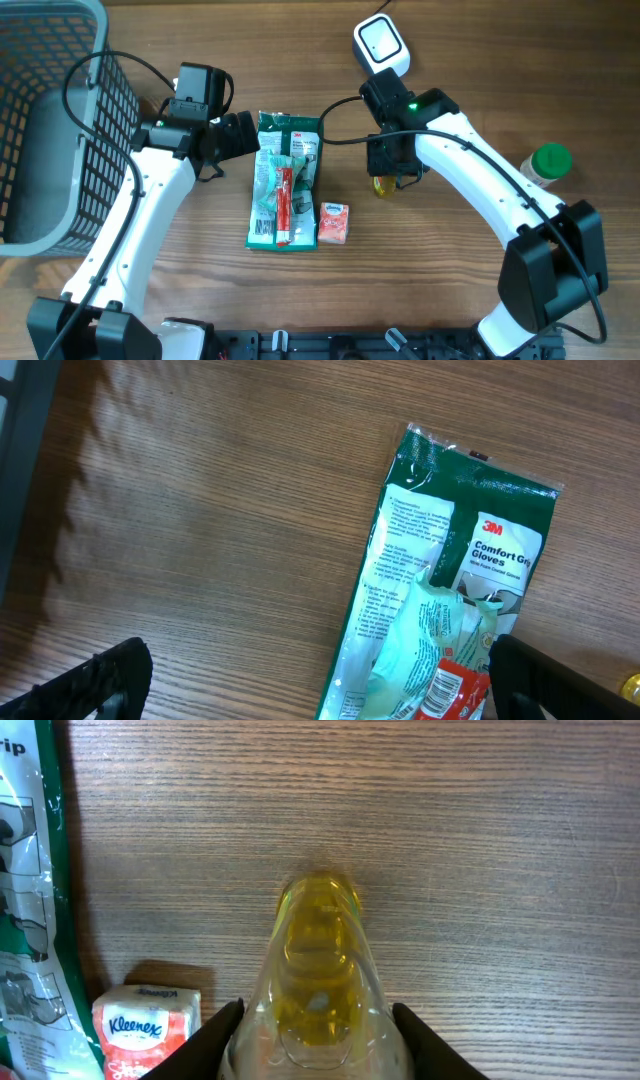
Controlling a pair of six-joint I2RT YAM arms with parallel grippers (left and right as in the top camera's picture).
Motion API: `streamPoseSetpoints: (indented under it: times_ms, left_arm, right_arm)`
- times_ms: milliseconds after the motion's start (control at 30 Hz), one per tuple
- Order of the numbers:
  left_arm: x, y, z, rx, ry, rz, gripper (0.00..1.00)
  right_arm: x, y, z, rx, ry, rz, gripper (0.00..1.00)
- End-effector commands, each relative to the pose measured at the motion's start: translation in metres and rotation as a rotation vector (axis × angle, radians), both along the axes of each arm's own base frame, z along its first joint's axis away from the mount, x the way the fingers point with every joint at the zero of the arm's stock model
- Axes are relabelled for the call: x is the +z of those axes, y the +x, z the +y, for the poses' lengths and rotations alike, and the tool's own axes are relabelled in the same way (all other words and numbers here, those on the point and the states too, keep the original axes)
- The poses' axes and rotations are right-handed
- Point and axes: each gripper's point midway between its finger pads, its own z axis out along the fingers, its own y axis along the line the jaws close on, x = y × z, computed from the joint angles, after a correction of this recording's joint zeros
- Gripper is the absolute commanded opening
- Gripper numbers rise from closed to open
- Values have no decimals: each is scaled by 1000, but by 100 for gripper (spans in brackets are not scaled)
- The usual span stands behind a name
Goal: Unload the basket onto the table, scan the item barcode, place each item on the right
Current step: 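Close the right gripper around the yellow Vim bottle's body, then lift and tilt the Vim bottle, rotating it with the right gripper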
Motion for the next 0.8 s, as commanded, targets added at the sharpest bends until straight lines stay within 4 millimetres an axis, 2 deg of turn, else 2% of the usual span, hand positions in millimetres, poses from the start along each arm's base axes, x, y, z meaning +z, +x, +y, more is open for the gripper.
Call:
streamPoseSetpoints:
  times_ms: [0,200,333,367,500,567,700,767]
  left_arm:
    - [8,3,3,-3,9,-24,100]
    - [8,3,3,-3,9,-23,100]
    - [8,3,3,-3,9,-24,100]
    - [8,3,3,-3,9,-24,100]
    - [8,3,3,-3,9,-24,100]
    - [8,3,3,-3,9,-23,100]
    - [8,3,3,-3,9,-24,100]
    - [8,3,3,-2,9,-24,100]
  right_arm:
    - [-6,2,-1,-5,-8,-1,41]
    - [-2,4,2,-10,25,-6,36]
    - [11,3,6,-16,101,-10,31]
    - [17,3,5,-19,122,-20,27]
    - [50,-1,3,-1,220,-63,25]
    - [67,-5,9,31,306,-76,24]
    - [113,-17,24,141,555,-115,14]
    - [125,-19,25,170,614,-133,14]
